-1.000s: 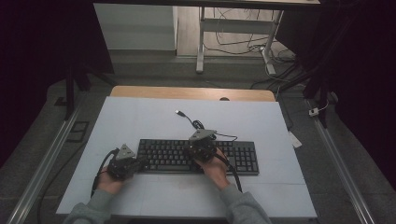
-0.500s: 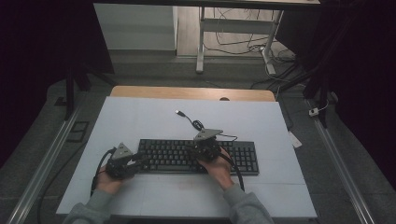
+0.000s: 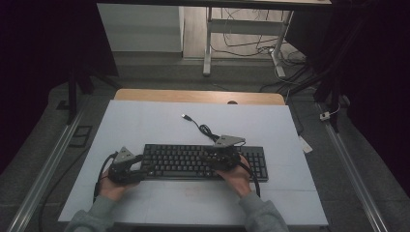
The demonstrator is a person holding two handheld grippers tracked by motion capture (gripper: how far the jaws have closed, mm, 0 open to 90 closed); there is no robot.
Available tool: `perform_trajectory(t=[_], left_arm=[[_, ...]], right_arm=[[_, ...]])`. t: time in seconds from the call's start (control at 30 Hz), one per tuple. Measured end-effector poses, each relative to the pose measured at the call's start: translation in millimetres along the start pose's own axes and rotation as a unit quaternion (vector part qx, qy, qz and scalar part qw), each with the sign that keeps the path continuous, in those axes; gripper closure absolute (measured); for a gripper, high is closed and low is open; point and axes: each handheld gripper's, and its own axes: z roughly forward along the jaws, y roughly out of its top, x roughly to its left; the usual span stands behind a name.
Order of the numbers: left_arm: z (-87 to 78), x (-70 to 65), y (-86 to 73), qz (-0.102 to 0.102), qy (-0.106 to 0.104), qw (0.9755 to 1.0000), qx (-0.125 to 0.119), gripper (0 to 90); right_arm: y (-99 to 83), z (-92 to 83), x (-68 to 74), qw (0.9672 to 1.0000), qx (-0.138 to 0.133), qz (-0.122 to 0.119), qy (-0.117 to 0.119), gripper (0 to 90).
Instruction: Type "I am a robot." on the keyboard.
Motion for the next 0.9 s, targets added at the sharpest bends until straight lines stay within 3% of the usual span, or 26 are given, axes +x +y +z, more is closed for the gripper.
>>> perform_trajectory(t=[0.27,0.47,0.73,0.9], left_arm=[[-2.6,1.5,3.2,-0.001,-0.008,1.0,0.002,32.7],[-5.3,-1.2,11.5,0.014,-0.026,0.9996,0.001,31.6],[0.8,-13.7,40.1,0.054,-0.06,0.9966,0.013,33.0],[6.7,-23.2,55.2,0.082,-0.084,0.9929,0.018,37.0]], right_arm=[[-7.8,-12.3,-5.3,1.0,-0.001,0.006,-0.004,56.4],[-9.2,-14.4,-5.5,0.9999,-0.004,0.007,-0.006,56.3],[-8.6,-18.1,-6.3,0.9999,-0.009,0.006,-0.007,56.0],[-8.6,-19.5,-6.2,0.9999,-0.01,0.005,-0.008,55.9]])
